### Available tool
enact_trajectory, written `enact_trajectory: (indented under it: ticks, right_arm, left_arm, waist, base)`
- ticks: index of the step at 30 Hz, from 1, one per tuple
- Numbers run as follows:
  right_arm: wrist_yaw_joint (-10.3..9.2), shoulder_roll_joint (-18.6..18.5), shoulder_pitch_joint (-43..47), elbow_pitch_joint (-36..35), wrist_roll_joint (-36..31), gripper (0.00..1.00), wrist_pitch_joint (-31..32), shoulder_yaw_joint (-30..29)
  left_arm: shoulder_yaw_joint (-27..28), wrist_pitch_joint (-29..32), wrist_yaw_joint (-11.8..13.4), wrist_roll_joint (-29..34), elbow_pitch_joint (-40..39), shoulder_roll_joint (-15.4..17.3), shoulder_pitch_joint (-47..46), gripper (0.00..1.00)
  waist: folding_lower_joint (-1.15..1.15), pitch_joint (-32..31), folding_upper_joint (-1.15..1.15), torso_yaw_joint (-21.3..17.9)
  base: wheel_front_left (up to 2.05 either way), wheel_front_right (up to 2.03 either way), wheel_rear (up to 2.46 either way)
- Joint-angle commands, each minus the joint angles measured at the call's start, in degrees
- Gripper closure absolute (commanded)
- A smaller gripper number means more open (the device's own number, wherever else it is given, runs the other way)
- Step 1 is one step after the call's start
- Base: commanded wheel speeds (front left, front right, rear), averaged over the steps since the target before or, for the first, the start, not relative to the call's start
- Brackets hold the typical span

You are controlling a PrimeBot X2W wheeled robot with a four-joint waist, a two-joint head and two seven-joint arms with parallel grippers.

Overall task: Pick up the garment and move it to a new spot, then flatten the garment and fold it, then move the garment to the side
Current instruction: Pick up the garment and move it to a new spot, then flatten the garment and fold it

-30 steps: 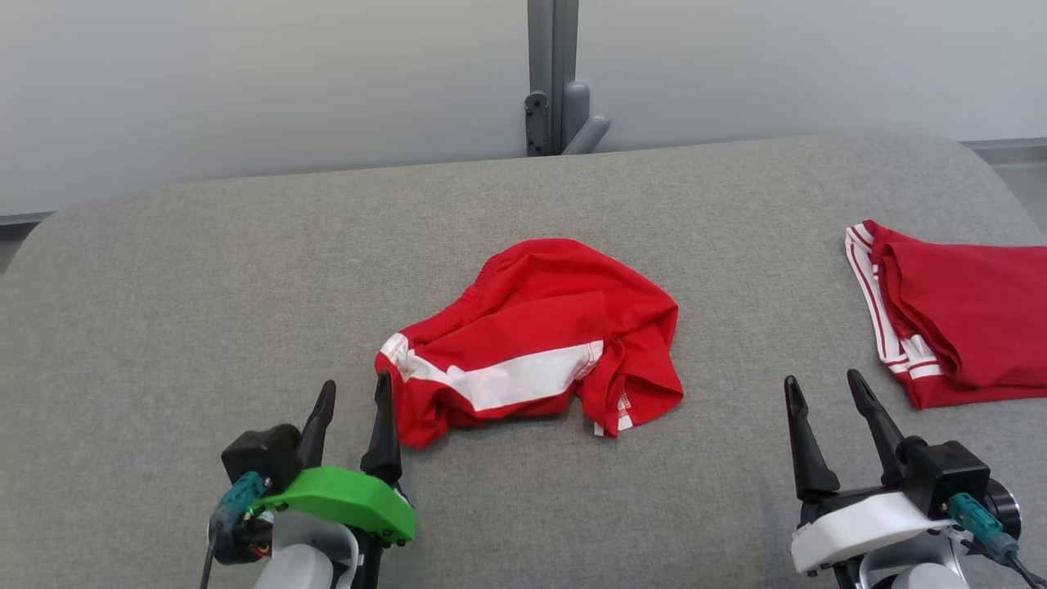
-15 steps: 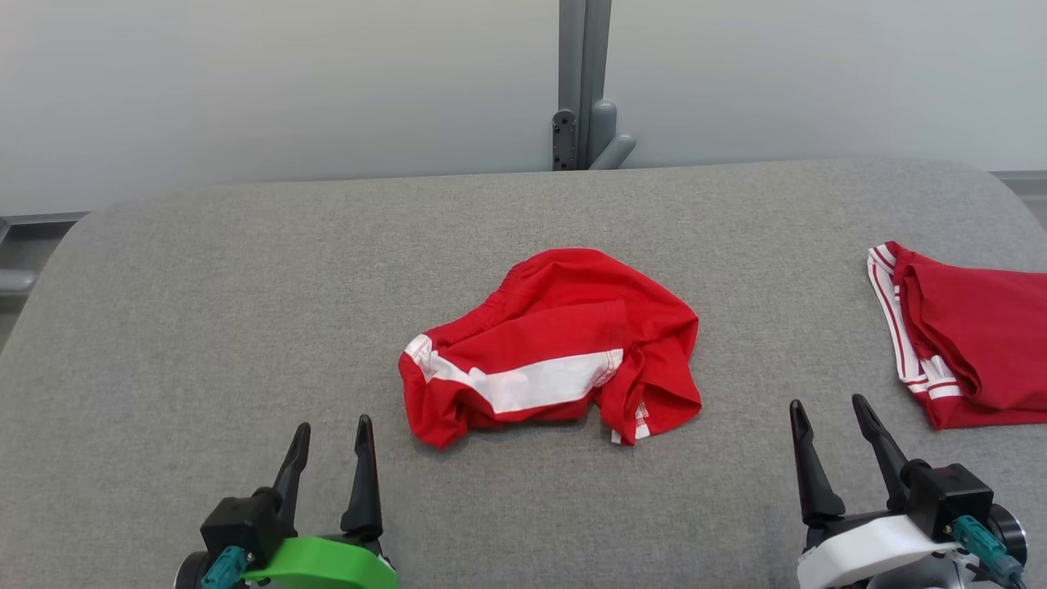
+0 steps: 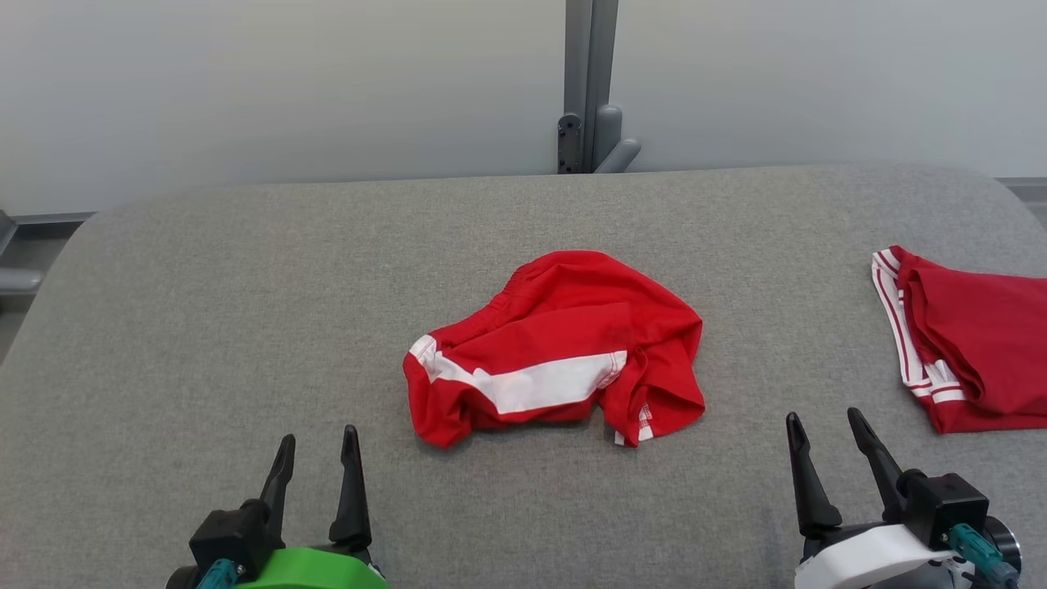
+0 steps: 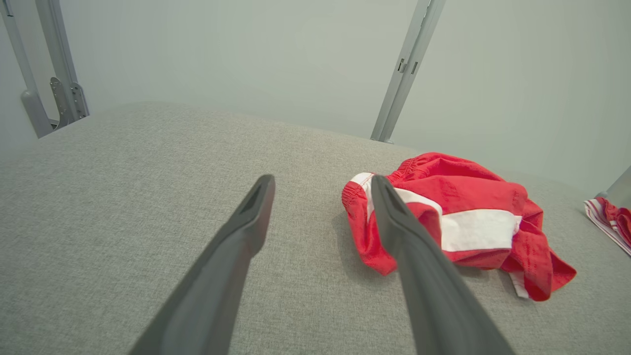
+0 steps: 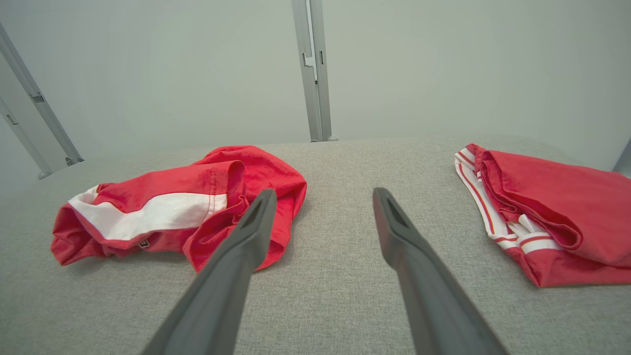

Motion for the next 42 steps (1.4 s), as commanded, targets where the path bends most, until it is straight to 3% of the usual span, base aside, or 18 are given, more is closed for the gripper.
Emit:
enact_trajectory:
  ticks: [1, 14, 22, 31, 42]
  right_arm:
    - [-0.08, -0.1, -0.1, 0.2, 0.1, 0.00, -0.4, 0.0]
    - [-0.08, -0.1, -1.2, 0.7, -0.3, 0.00, -0.4, 0.7]
    - [-0.08, -0.1, -6.6, 3.0, -0.6, 0.00, 2.5, 3.5]
    - [-0.07, -0.1, -18.9, 15.2, 5.5, 0.00, 7.2, 7.3]
    - [-0.08, -0.2, -29.9, 30.9, 7.8, 0.00, 7.0, 8.9]
  left_arm:
    - [0.2, -0.2, 0.2, 0.6, 0.0, 0.1, 0.8, 0.00]
    - [-0.2, -0.2, 0.3, 0.6, 0.8, 0.1, 0.2, 0.00]
    - [-1.1, -0.2, 0.2, 0.4, 0.8, 0.1, -0.8, 0.00]
    - [-2.8, -0.2, 0.5, -0.6, 0.6, 0.1, -3.2, 0.00]
    - [-4.1, -0.2, 0.7, -1.2, 0.6, 0.1, -5.1, 0.00]
  waist:
    - [0.00, 0.0, 0.00, 0.1]
    - [0.00, 0.5, 0.00, 0.8]
    - [0.00, 1.6, 0.00, 2.5]
    - [0.00, 5.8, 0.00, 7.4]
    - [0.00, 9.1, 0.00, 12.4]
  base:
    - [0.00, 0.00, 0.00]
    - [0.00, 0.00, 0.00]
    - [0.00, 0.00, 0.00]
    - [0.00, 0.00, 0.00]
    - [0.00, 0.00, 0.00]
